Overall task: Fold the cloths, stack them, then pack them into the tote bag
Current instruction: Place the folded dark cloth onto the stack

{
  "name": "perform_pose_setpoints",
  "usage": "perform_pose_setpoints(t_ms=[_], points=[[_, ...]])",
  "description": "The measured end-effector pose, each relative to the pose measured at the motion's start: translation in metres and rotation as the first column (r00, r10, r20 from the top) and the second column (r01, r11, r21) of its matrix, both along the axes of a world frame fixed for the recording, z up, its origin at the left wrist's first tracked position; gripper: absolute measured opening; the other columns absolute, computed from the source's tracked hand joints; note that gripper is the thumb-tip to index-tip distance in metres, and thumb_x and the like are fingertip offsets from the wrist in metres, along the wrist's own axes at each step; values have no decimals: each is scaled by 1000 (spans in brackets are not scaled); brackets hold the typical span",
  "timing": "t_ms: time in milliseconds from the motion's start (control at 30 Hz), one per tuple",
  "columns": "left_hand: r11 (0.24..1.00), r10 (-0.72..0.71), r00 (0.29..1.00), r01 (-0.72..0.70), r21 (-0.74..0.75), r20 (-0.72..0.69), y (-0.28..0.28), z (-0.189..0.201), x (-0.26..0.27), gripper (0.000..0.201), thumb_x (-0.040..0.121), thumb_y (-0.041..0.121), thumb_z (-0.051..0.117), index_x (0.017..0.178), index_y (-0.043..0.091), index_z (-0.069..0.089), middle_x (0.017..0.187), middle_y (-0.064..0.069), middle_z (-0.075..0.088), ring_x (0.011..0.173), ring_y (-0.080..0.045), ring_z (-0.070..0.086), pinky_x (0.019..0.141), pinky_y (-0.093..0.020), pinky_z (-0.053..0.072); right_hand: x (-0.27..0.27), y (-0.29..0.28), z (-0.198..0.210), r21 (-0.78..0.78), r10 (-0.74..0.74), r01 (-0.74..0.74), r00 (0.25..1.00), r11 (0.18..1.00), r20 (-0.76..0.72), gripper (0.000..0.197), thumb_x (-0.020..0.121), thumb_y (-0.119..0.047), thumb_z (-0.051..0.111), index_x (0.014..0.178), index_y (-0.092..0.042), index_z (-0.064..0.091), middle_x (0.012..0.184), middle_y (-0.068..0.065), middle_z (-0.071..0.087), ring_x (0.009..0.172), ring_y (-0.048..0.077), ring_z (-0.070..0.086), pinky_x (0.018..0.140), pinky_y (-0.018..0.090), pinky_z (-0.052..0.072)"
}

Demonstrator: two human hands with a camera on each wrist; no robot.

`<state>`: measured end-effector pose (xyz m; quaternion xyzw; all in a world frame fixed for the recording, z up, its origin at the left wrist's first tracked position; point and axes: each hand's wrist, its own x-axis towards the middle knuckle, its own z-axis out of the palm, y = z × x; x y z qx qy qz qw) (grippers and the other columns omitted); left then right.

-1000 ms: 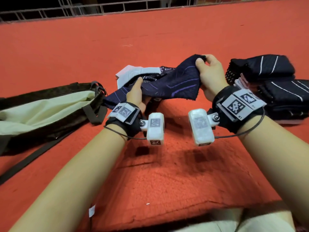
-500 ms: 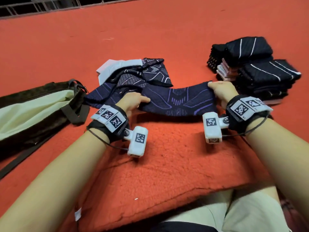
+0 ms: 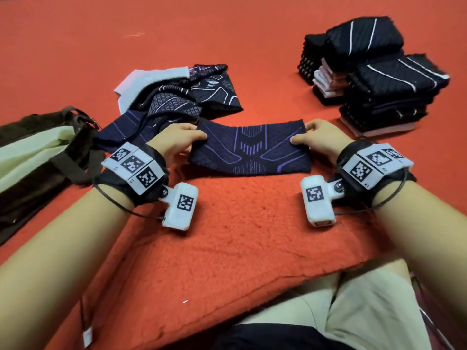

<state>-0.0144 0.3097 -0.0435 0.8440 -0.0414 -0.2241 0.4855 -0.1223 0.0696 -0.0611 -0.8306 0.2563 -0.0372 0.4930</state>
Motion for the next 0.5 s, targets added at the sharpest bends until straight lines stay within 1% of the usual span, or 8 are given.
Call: perform_pose_setpoints(t_ms=[67, 133, 167, 267, 333, 367, 433, 500], points=[[1000, -17, 999, 17, -9, 28, -4, 6, -2, 12, 89, 15, 57, 78, 21, 56, 86, -3, 59, 63, -14, 50, 60, -22, 40, -1, 0, 0, -26, 2, -2, 1000, 1000, 14, 30, 84, -8, 64, 62, -18, 46, 61, -3, 47, 60, 12, 45, 48, 13, 35], [999, -25, 999, 27, -44, 35, -11, 13, -5, 14, 89, 15, 57, 77, 22, 57, 81, 1, 60, 61, -13, 51, 61, -22, 42, -1, 0, 0, -29, -1, 2, 1000, 1000, 23, 30, 84, -7, 63, 63, -18, 45, 61, -4, 45, 58, 10, 43, 39, 7, 32], [997, -39, 999, 41, -58, 36, -16, 16, -6, 14, 89, 14, 57, 77, 22, 56, 78, 3, 60, 58, -11, 52, 60, -23, 43, -1, -1, 0, -28, -6, 7, 1000, 1000, 26, 29, 84, -8, 63, 65, -19, 45, 62, -4, 45, 58, 8, 43, 39, 7, 32], [993, -105, 993, 107, -46, 56, -34, 24, -15, 13, 89, 16, 58, 79, 23, 54, 71, 4, 58, 48, -7, 50, 57, -22, 44, 1, -3, -3, -31, -24, 25, 999, 999, 27, 24, 83, -12, 65, 71, -19, 46, 66, -7, 47, 61, 7, 45, 49, 12, 35], [987, -159, 984, 158, 19, 77, -48, 26, -23, 13, 88, 18, 59, 80, 24, 51, 68, 4, 54, 44, -5, 49, 54, -21, 44, 1, -3, -5, -34, -25, 25, 999, 999, 21, 17, 83, -13, 65, 78, -16, 49, 67, -6, 46, 59, 6, 44, 50, 13, 35], [981, -189, 978, 184, 57, 87, -55, 26, -27, 15, 88, 18, 59, 79, 23, 50, 66, 4, 52, 43, -4, 48, 53, -21, 45, 1, -3, -5, -34, -23, 24, 999, 999, 23, 18, 84, -12, 65, 78, -16, 49, 66, -6, 46, 58, 5, 43, 49, 13, 35], [959, -260, 961, 246, 139, 97, -69, 23, -34, 20, 89, 18, 59, 74, 22, 47, 64, 3, 49, 38, -2, 49, 50, -19, 45, 0, -3, -4, -36, -18, 19, 999, 999, 28, 25, 84, -12, 64, 70, -20, 45, 65, -6, 45, 57, 4, 42, 44, 10, 33], [924, -336, 938, 311, 222, 85, -81, 19, -38, 22, 92, 22, 57, 73, 21, 46, 69, 2, 49, 42, -5, 52, 49, -19, 45, 0, -3, -5, -25, -19, 20, 999, 999, 36, 29, 84, -11, 64, 69, -22, 42, 65, -6, 45, 56, 4, 42, 38, 7, 30]])
